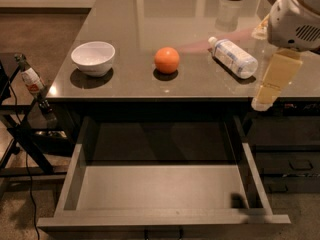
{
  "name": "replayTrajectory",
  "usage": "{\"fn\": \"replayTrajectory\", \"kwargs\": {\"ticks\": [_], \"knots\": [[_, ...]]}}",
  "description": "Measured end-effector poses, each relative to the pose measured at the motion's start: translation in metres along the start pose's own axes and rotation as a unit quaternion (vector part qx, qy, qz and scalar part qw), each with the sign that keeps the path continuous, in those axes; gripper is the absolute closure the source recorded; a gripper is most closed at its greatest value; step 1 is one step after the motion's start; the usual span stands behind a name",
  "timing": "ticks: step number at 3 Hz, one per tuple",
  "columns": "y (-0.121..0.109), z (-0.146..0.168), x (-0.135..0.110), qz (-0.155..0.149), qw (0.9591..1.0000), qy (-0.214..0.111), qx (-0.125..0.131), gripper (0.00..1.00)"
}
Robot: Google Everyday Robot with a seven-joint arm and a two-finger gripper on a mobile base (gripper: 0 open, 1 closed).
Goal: Place orange into top drawer
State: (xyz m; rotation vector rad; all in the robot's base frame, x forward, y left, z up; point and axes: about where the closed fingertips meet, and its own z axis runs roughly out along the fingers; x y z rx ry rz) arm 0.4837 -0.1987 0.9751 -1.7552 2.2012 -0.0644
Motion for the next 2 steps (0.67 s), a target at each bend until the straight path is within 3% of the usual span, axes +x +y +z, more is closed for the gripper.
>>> {"fn": "replayTrajectory", "kwargs": {"ticks": [1, 2], "knots": [[-0.010, 0.008, -0.012, -0.003, 0.9999, -0.006, 0.007, 0.00], [-0.048, 0.031, -0.050, -0.024, 0.9995, -0.018, 0.013, 0.00]]}}
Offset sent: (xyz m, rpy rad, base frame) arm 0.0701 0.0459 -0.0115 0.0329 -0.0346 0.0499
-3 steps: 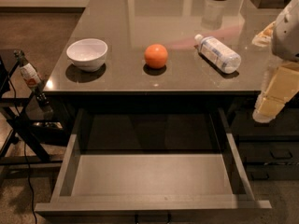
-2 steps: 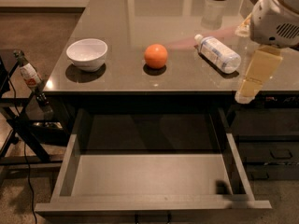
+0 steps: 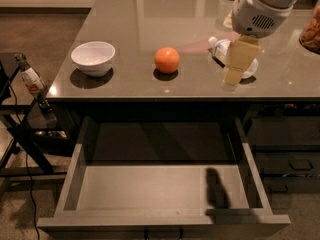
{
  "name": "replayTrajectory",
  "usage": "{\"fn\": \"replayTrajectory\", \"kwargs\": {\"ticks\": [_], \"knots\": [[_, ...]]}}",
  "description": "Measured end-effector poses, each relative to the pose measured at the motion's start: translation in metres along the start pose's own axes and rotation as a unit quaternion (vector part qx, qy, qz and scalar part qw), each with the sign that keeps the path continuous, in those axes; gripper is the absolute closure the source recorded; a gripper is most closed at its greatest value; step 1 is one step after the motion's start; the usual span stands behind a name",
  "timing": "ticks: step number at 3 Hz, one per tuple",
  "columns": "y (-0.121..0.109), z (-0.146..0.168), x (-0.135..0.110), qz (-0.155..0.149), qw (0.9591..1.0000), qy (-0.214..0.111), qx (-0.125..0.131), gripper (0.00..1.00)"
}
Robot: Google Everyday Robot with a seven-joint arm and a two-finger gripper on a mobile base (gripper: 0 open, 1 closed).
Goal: Place orange into top drawer
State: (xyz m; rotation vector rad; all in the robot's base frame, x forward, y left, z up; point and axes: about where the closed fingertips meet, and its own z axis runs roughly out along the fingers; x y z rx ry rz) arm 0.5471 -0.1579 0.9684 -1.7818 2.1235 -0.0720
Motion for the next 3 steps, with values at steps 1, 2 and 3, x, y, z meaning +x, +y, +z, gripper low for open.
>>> {"fn": "replayTrajectory", "kwargs": {"ticks": [1, 2, 3], "knots": [[0.000, 0.000, 0.000, 0.000, 1.0000, 0.000, 0.000, 0.00], [-0.017, 0.014, -0.006, 0.010, 0.9999, -0.014, 0.002, 0.00], [-0.055, 0.037, -0.038, -0.005, 0.9993, -0.037, -0.004, 0.00]]}}
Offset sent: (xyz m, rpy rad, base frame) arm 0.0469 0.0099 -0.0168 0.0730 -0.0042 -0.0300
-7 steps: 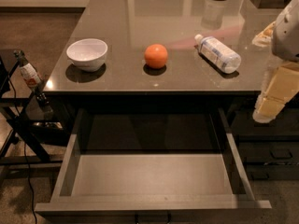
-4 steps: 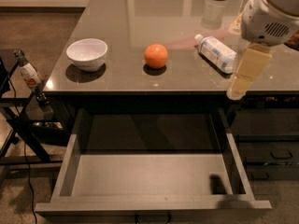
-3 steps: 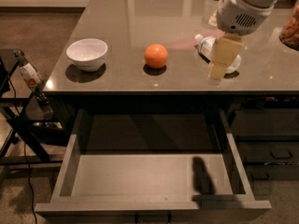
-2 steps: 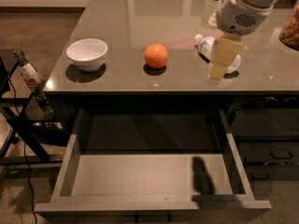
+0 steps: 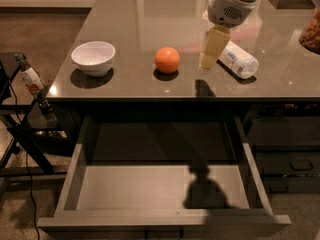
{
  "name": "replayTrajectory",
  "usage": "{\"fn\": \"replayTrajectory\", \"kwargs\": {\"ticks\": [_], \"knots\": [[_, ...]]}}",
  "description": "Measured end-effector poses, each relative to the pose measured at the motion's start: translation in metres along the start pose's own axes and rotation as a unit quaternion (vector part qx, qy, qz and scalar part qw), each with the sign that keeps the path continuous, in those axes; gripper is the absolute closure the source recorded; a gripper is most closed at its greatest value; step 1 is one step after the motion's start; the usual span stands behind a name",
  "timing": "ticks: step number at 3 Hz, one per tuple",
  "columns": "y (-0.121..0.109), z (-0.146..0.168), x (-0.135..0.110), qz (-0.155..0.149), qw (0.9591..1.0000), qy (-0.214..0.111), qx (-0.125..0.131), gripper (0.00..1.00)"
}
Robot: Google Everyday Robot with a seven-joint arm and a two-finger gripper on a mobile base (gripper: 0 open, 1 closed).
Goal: Place orange into top drawer
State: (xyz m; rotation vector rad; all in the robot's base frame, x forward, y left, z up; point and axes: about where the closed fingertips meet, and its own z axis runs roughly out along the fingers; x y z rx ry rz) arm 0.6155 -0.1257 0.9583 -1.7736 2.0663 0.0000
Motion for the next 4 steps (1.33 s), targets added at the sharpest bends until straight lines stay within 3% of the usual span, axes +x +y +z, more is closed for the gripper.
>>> {"fn": "replayTrajectory", "kwargs": {"ticks": [2, 4], "knots": [[-0.004, 0.010, -0.017, -0.008, 0.9997, -0.023, -0.003, 0.00], [-0.027, 0.042, -0.066, -0.038, 0.9972, -0.063, -0.017, 0.00]]}}
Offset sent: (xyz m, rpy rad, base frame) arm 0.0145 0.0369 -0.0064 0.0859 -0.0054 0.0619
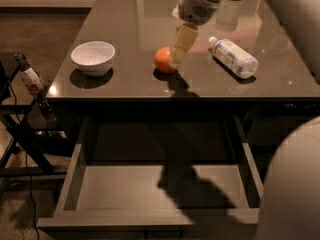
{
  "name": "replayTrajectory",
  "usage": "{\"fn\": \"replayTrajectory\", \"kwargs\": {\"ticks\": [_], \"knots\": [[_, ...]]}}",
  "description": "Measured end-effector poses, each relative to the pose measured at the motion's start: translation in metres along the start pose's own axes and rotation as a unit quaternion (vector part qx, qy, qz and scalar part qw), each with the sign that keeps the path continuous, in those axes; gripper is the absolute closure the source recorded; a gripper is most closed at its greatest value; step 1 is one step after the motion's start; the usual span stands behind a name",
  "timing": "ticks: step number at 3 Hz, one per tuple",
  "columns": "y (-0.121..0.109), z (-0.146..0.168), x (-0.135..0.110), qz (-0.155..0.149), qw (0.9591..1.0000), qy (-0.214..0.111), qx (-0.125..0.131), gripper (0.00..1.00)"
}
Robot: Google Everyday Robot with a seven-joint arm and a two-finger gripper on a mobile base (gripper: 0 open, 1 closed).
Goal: Place orange into top drawer
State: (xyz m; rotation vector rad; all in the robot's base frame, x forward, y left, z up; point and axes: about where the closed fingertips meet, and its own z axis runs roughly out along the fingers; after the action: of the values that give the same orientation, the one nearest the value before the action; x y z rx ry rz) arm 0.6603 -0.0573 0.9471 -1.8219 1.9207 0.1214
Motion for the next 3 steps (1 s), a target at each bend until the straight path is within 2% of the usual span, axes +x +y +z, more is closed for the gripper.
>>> {"fn": "replayTrajectory", "kwargs": {"ticks": [1, 3], "knots": [[-0.006, 0.017, -0.007, 0.000, 1.0000, -0.003, -0.008, 0.00], [-0.019, 0.048, 0.005, 0.016, 0.9997, 0.009, -0.015, 0.00]]}}
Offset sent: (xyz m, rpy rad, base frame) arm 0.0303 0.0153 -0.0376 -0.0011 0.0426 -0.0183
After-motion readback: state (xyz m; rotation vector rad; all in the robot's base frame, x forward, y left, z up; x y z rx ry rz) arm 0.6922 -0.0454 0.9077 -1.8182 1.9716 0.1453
